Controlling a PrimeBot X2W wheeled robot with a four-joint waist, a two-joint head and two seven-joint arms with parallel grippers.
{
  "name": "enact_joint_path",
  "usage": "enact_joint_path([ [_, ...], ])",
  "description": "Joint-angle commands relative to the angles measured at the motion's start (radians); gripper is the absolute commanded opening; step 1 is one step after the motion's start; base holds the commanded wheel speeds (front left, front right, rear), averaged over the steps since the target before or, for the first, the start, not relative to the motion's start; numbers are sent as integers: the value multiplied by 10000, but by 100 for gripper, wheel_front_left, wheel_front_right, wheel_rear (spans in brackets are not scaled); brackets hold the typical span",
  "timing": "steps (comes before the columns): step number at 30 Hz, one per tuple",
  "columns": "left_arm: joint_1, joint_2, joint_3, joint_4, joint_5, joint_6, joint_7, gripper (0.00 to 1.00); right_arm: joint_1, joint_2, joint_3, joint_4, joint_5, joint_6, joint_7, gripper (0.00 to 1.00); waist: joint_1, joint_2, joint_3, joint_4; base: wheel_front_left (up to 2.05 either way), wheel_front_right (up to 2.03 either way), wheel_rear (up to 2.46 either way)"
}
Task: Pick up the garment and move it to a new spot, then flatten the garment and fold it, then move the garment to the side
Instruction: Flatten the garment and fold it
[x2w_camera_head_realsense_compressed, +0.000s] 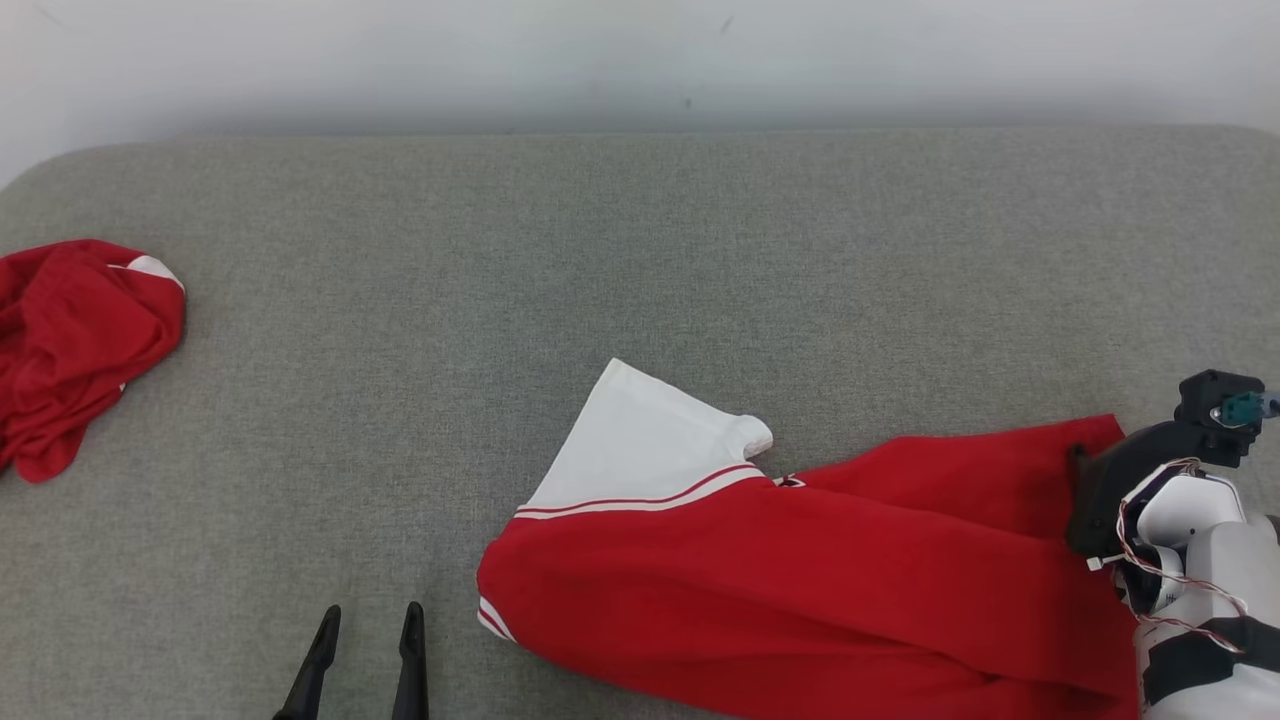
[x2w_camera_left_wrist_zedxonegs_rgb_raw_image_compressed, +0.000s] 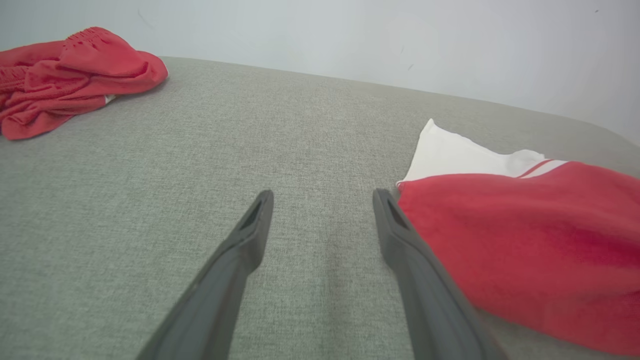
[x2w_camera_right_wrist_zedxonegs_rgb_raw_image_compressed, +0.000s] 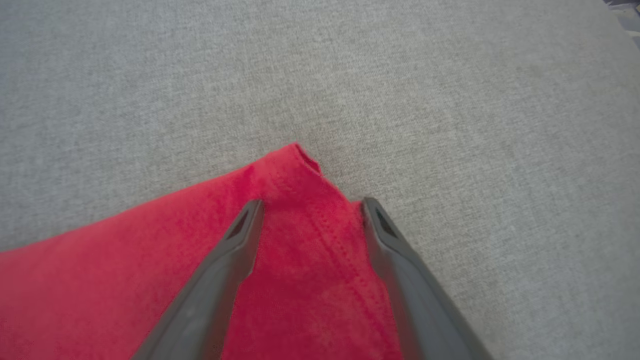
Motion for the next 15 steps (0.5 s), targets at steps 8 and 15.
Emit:
enact_joint_path([
  [8,-243,-47,26,97,106,-72,-33,100,-626,-71,-100,430,-79,-22,-581,0,-1,0,200,147,0,0,0],
  [15,-357,-65,62,136,135,-110,-33,100,-1434,-156,-596,526,-531,-22,-1508,0,-1,0,295,302,0,0,0],
])
